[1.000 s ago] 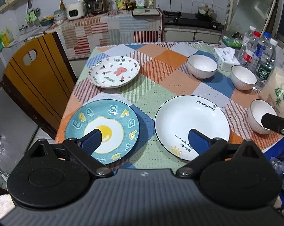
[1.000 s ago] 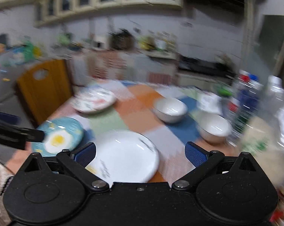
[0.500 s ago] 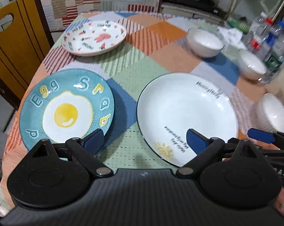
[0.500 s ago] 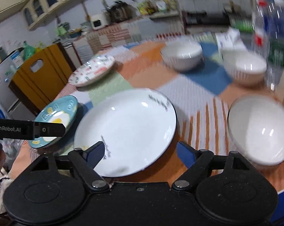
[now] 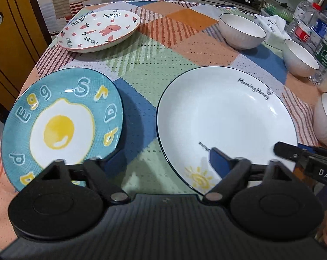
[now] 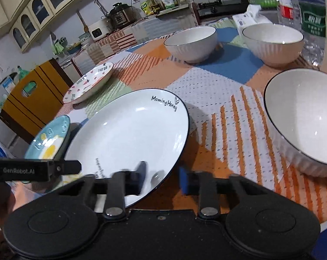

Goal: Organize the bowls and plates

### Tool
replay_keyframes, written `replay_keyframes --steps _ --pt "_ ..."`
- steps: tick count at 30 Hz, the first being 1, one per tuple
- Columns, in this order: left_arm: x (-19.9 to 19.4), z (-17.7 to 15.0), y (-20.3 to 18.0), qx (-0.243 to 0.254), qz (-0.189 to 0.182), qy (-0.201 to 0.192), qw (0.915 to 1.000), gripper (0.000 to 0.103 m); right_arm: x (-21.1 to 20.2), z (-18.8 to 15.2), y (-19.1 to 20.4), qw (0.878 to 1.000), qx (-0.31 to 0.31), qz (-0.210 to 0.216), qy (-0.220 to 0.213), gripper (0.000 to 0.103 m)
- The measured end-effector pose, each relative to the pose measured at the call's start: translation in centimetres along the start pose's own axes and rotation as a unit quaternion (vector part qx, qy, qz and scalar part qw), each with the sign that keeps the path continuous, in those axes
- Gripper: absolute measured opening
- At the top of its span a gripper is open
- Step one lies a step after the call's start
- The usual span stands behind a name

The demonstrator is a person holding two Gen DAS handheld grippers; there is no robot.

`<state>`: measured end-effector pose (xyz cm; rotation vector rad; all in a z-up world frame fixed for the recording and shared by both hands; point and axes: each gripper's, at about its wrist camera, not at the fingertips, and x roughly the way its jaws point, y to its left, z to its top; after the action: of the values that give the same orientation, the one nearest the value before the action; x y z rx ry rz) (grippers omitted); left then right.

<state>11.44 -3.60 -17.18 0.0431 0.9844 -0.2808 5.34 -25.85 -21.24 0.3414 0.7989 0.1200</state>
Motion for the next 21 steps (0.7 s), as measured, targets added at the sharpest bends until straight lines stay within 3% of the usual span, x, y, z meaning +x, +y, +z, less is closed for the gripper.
replay_keyframes --steps 5,7,14,19,21 --pt "1.7 0.5 0.5 -0.033 -0.027 0.026 0.9987 0.048 0.5 0.1 -0.6 1.000 0.007 0.006 -0.003 0.023" --pt "1.7 0.4 0.1 -0.026 -0.029 0.018 0.9991 0.031 0.6 0.1 -0.8 1.000 0.007 0.008 -0.011 0.023" --pt "1.0 0.3 -0.6 -0.001 -0.034 0.010 0.9994 0.029 0.7 0.6 -1.0 1.000 0.003 0.010 -0.006 0.022" --pt "-0.3 1.0 -1.9 0.056 -0.014 -0.015 0.9982 0.029 0.7 1.3 -1.1 1.000 0.001 0.015 -0.003 0.022" --pt "-0.8 1.9 -1.3 0.055 -0.016 -0.018 0.9982 0.028 0.6 2.1 -0.9 1.000 0.013 0.018 0.001 0.022"
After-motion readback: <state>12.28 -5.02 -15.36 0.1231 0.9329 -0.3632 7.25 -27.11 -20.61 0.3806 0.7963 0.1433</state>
